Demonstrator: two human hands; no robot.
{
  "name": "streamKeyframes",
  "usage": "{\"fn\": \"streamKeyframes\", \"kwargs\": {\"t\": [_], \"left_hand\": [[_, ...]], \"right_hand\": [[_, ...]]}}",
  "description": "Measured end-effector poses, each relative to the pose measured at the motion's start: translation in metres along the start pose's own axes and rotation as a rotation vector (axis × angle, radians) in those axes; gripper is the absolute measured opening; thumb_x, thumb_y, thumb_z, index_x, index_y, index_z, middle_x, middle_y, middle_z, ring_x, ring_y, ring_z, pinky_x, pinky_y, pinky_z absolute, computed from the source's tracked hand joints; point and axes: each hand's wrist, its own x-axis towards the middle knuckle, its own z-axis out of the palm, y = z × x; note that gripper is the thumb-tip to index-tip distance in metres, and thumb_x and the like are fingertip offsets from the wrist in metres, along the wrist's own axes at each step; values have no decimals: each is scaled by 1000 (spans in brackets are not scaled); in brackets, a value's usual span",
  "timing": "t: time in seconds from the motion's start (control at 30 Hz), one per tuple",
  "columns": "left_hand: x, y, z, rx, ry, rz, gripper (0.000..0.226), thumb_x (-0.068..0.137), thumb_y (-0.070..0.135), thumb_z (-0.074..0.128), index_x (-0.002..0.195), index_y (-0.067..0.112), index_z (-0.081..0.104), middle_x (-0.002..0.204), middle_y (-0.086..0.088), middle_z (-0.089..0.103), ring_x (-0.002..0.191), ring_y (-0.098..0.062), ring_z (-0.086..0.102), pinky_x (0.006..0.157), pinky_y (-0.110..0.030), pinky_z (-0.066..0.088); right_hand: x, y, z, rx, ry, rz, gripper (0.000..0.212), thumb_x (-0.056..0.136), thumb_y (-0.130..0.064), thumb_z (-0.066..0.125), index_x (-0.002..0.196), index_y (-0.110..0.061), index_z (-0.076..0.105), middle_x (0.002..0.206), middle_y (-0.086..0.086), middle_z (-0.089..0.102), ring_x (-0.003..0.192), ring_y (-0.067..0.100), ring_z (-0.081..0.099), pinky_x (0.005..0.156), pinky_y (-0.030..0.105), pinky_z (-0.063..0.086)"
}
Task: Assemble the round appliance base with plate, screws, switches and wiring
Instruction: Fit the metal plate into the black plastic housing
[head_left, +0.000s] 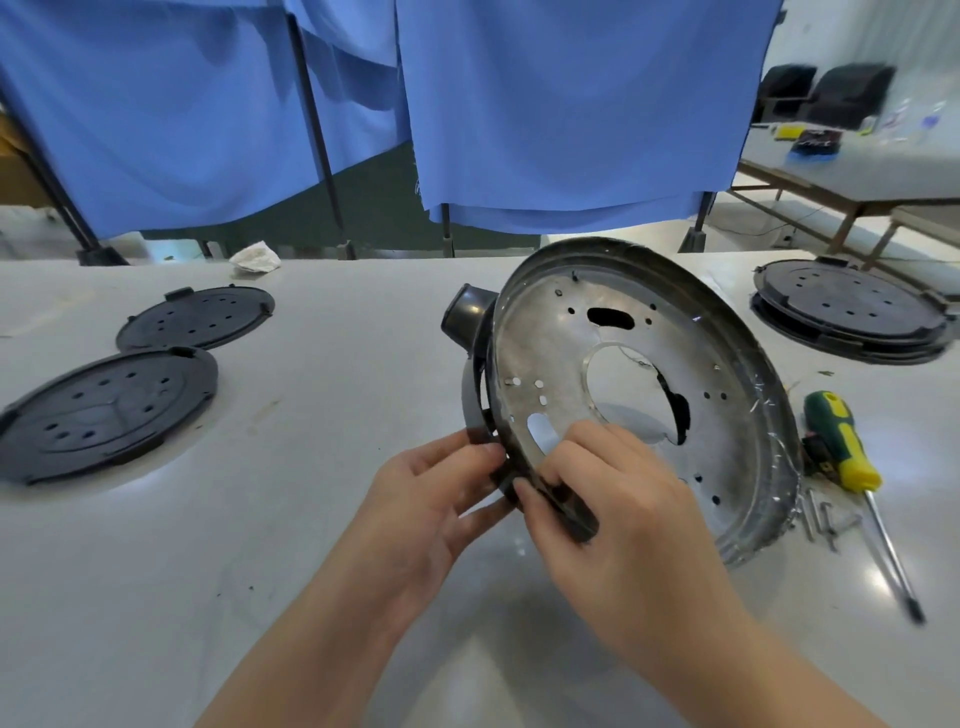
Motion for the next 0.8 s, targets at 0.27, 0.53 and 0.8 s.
{"fn": "streamKeyframes", "kwargs": {"t": [0.27,0.53,0.8], "left_hand": [[-1,-1,2,64,102,-9,26,87,-8,53,89,1,78,95,-16,75,87,-22,72,68,-29,59],[2,2,-7,73,16,-47,21,83,-4,63,89,6,79,97,-12,76,92,-20,73,73,-28,58],[6,0,-11,31,-36,-37,28,71,4,68,97,6,78,105,-14,74,97,-20,72,75,-28,58]], "right_hand": [[2,1,-2,-4,-55,-13,28,79,-12,72,63,-12,49,66,-6,43,63,16,39,50,30,37],[7,-2,-4,-111,-81,-155,23,81,-8,65,62,-11,52,65,0,49,60,22,43,52,29,35],[4,-3,-4,-90,-64,-91,25,79,-7,66,61,-11,48,64,1,44,59,22,39,53,29,32]]}}
